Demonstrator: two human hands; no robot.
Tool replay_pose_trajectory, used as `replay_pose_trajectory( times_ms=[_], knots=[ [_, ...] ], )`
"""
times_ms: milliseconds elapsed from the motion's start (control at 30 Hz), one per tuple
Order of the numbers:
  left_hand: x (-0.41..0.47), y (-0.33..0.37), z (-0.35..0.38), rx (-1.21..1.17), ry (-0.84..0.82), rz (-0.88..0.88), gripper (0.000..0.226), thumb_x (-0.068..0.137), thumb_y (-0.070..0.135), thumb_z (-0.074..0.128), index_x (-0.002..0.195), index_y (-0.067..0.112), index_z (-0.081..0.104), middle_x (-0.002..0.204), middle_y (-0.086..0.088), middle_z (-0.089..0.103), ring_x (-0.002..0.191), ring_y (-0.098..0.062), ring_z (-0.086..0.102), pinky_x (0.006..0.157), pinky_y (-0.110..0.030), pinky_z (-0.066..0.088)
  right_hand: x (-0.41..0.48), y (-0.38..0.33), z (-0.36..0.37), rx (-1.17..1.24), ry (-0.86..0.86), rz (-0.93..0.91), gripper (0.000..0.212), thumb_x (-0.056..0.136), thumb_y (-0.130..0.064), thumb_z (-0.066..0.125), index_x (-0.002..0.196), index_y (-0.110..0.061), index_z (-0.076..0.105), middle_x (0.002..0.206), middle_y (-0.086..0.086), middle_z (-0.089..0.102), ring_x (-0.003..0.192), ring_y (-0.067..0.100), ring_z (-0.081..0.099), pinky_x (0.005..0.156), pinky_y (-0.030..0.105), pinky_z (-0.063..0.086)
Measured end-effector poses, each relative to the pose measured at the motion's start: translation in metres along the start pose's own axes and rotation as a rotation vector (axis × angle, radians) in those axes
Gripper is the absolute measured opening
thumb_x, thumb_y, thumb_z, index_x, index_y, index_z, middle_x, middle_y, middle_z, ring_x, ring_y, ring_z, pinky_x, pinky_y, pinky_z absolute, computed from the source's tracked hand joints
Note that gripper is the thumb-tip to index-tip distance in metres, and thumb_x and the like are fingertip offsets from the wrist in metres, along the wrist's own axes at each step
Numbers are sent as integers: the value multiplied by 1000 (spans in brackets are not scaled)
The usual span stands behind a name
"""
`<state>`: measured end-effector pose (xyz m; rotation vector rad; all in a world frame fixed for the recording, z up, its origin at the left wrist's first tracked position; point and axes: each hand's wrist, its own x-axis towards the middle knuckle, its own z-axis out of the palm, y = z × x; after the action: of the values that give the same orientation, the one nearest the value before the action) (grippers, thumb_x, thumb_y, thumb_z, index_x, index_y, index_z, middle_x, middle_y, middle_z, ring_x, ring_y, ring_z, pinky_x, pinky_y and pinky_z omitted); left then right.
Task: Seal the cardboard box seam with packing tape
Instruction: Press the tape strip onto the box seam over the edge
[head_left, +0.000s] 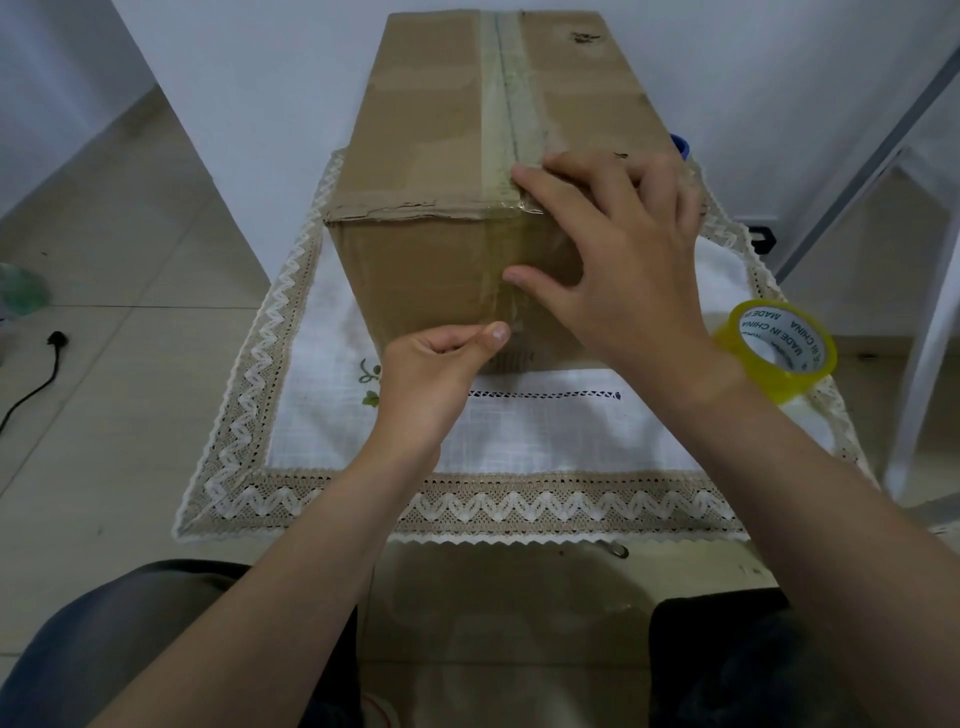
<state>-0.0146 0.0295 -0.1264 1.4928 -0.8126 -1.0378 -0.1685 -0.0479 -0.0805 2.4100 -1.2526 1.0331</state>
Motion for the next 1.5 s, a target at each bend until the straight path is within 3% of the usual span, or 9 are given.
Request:
replay_pose_trajectory(
  times_ms=[67,200,267,467,600,733,867,1200,1500],
  knots=[
    [-1,2,0,6,-1,2,4,87,29,82,86,31,78,61,20,73,58,10,68,56,-1,46,-2,0,-1,-19,-31,-16,79,78,-61,74,148,-34,52,149,-5,53,129,32,49,107,46,29],
    [-4,4,1,0,2,4,3,88,27,80,89,29,78,73,22,75,83,6,65,53,-1,44,-3,2,-5,-51,-83,-38,92,72,-58,82,153,-33,45,153,-3,48,134,32,44,111,48,26],
    [-4,5,1,5,8,10,4,88,27,81,87,30,78,75,20,77,72,7,73,56,-3,46,-3,3,-5,-48,-98,-39,91,72,-58,81,153,-34,45,153,-4,48,134,31,44,112,47,26],
    [-4,7,1,27,18,-5,3,88,29,81,90,28,79,64,19,75,58,8,69,67,-11,48,6,-3,-5,110,68,81,44,92,-63,61,126,-37,71,126,-11,65,115,28,52,101,41,32],
    [-7,11,3,26,9,-16,13,91,27,78,100,18,79,80,23,59,82,1,54,57,-8,42,11,-16,-1,51,135,150,40,92,-65,59,108,-32,75,112,-10,68,107,29,54,96,47,41],
    [-7,11,5,7,-12,-14,19,91,25,77,106,12,79,80,23,52,82,6,47,56,-4,47,10,-18,0,19,159,158,45,89,-69,60,106,-31,75,109,-7,68,105,31,55,93,51,43],
    [-11,14,6,-32,-25,-29,22,93,21,75,110,9,77,81,22,46,81,9,33,98,-34,35,8,-19,2,-37,146,137,54,84,-75,60,110,-29,71,112,-5,66,106,31,56,93,49,41],
    [-9,16,2,-56,-20,-47,23,94,16,74,113,4,77,82,21,50,83,5,37,99,-33,30,-2,-15,10,-82,49,84,93,59,-82,73,130,-23,58,136,4,57,122,36,51,103,50,35],
    [-8,15,3,-37,-12,-44,23,93,20,75,111,6,78,81,22,48,81,7,34,99,-37,30,12,-24,3,-32,148,220,60,89,-79,49,103,-24,67,112,0,64,109,32,54,90,49,39]
  ],
)
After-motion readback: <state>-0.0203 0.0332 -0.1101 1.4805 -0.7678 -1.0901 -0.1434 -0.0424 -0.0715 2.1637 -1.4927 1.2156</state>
